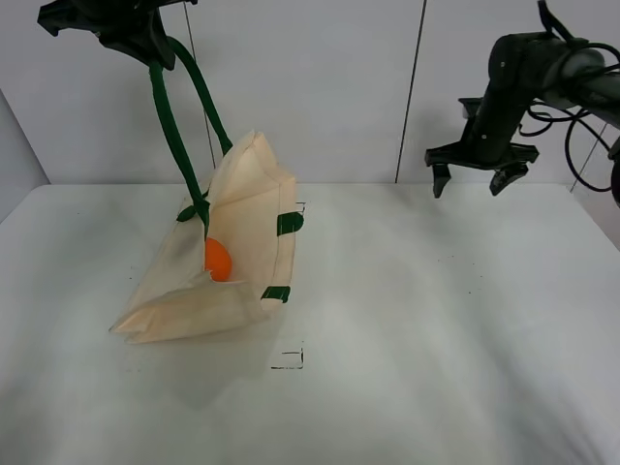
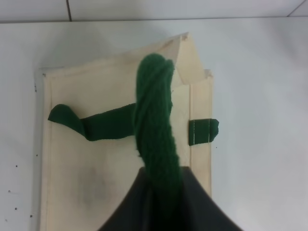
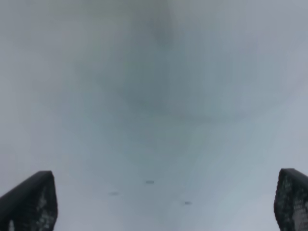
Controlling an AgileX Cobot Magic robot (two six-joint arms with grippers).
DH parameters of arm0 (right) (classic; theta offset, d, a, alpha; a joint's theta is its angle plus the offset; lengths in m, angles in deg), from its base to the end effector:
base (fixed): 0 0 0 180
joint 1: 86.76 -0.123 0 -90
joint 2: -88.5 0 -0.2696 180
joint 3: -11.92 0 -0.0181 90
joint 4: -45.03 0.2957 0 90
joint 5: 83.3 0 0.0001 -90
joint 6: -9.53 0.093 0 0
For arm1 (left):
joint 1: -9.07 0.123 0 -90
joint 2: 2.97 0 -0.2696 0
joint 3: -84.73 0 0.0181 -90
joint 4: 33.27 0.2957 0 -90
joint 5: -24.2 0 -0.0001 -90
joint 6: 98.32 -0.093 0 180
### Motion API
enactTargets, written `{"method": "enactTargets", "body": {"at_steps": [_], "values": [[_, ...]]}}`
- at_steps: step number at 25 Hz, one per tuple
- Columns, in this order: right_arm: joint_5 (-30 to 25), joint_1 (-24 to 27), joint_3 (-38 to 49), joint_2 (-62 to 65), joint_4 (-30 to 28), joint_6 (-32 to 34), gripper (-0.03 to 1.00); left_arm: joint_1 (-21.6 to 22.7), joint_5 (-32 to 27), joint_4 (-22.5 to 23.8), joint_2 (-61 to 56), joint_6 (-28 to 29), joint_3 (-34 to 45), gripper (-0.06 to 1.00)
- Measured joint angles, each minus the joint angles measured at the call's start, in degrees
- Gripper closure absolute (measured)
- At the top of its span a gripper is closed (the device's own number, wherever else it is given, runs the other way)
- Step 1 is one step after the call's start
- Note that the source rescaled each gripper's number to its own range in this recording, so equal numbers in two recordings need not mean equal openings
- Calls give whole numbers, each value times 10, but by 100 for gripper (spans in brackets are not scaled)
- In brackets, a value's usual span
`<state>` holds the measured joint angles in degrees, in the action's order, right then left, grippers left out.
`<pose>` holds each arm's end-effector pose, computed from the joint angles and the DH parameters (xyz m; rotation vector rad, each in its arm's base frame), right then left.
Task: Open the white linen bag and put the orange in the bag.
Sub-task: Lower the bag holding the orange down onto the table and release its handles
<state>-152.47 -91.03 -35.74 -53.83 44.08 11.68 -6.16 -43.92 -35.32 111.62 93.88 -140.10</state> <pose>0.5340 0.0384 0.1924 -0.0582 2.8585 -0.0006 0.4292 -0.1200 0.4184 0.0634 2.4221 -0.2663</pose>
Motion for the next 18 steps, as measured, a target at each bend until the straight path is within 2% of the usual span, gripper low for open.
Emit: {"method": "enactTargets", "body": {"at_steps": [3,10,14,18], "values": [[-1,20,0,1,0,-1,-3,0,0,0,0,0,0,94],[-2,18,43,52,9,-12,-2,0,0,0,0,0,0,94],[0,18,146,138,9,-17,-1,0,0,0,0,0,0,94],[0,18,294,262,9,-22,-1,0,0,0,0,0,0,94]]}}
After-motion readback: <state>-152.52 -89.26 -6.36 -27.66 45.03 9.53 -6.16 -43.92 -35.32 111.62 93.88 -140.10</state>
